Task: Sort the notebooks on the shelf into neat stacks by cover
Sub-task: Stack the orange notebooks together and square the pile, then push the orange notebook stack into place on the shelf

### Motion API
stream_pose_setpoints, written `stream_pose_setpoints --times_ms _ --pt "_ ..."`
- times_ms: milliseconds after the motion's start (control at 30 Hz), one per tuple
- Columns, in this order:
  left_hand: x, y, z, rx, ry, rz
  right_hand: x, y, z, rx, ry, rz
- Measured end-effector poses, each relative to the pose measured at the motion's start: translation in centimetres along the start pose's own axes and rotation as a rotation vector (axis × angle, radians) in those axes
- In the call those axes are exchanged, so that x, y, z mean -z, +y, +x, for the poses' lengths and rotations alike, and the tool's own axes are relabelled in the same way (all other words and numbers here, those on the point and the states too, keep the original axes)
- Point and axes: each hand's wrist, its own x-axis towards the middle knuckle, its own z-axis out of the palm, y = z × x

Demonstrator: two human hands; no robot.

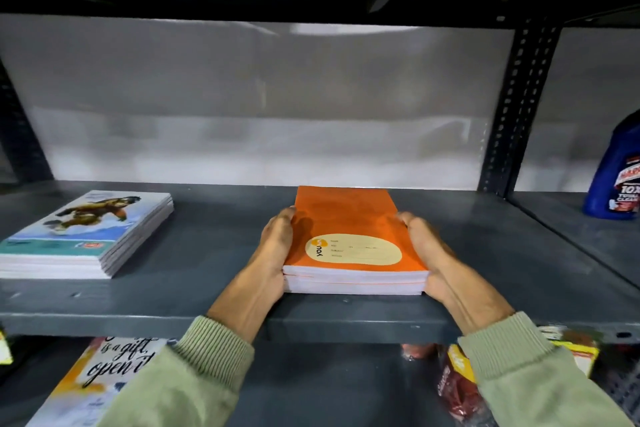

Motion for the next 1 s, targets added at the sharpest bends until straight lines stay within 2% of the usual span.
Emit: stream_pose_setpoints --times_ms 167,333,400,500,567,667,833,1000 --pt "6.5 1.6 1.1 -0.029 0.013 0.013 -6.7 0.9 0.1 0.030 -0.014 -0.048" --pt "8.1 2.5 1.4 -0.104 -0.060 0.129 -7.7 1.0 -0.9 0.104 -0.022 -0.077" --pt "9.5 3.0 0.9 -0.195 -0.128 0.195 -8.0 0.0 -2.1 0.158 0.095 -0.100" --pt "13.1 5.3 -0.6 -0.383 -0.082 0.324 -9.8 -1.8 -4.8 0.355 0.318 -0.272" --pt "16.5 7.5 -0.4 -0.489 -0.027 0.388 -13.8 -3.3 -6.7 0.540 0.237 -0.194" --pt "22.6 10.2 1.1 -0.566 0.094 0.397 -22.5 -3.4 -7.1 0.616 0.084 -0.092" --pt "32.4 11.0 3.8 -0.438 0.137 0.359 -33.7 1.0 -5.6 0.494 -0.088 -0.103" --pt "36.7 10.5 5.1 -0.293 0.229 0.332 -40.3 4.4 -4.7 0.282 -0.154 -0.170"
